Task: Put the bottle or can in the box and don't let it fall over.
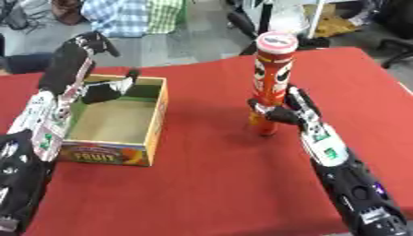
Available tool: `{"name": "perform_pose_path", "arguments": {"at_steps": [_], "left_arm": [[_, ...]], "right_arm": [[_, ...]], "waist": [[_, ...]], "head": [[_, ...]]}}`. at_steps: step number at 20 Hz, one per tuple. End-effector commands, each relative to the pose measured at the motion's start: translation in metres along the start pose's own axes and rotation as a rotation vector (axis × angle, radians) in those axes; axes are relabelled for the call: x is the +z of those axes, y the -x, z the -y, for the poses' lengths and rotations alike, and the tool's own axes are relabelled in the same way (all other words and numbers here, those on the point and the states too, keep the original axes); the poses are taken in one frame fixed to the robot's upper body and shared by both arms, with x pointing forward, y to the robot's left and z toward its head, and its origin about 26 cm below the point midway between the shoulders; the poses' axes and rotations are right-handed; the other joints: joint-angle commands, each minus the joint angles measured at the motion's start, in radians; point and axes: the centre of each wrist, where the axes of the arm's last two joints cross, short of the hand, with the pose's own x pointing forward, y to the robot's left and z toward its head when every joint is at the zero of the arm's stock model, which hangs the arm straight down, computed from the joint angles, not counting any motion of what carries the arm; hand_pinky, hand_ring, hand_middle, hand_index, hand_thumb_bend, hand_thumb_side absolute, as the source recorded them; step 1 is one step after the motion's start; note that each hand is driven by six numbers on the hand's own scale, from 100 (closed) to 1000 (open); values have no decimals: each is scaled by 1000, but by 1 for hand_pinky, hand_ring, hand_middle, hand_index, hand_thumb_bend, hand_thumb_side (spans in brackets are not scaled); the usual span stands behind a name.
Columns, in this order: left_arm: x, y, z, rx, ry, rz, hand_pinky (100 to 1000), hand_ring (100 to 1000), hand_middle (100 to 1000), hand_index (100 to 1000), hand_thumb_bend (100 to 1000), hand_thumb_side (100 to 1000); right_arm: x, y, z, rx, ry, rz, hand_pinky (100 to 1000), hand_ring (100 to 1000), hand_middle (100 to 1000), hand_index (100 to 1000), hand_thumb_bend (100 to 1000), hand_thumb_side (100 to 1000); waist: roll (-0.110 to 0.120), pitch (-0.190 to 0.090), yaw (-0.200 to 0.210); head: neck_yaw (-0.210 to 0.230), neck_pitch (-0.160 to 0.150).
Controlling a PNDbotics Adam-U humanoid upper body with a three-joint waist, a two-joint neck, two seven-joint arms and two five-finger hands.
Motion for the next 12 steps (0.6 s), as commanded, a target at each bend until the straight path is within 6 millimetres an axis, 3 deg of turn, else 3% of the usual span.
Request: {"name": "perform_pose_path", "arguments": {"at_steps": [1, 6, 12], "left_arm": [[-5, 9, -17, -23, -15, -3, 789, 654, 643, 637, 346, 677], [9, 15, -22, 50, -56, -54, 796, 668, 667, 623, 373, 710], [43, 25, -47, 295, -151, -189, 794, 652, 663, 613, 358, 727]], "right_arm": [[-6, -9, 5, -15, 6, 27, 849, 765, 456, 500, 100, 128], [-5, -7, 8, -53, 56, 8, 802, 605, 234, 261, 100, 100], [-9, -18, 23, -70, 127, 36, 792, 565, 192, 205, 100, 100]], "waist": [[3, -1, 2], [3, -1, 11], [2, -2, 44]], "head": [[-4, -16], [-12, -20], [-28, -19]]}}
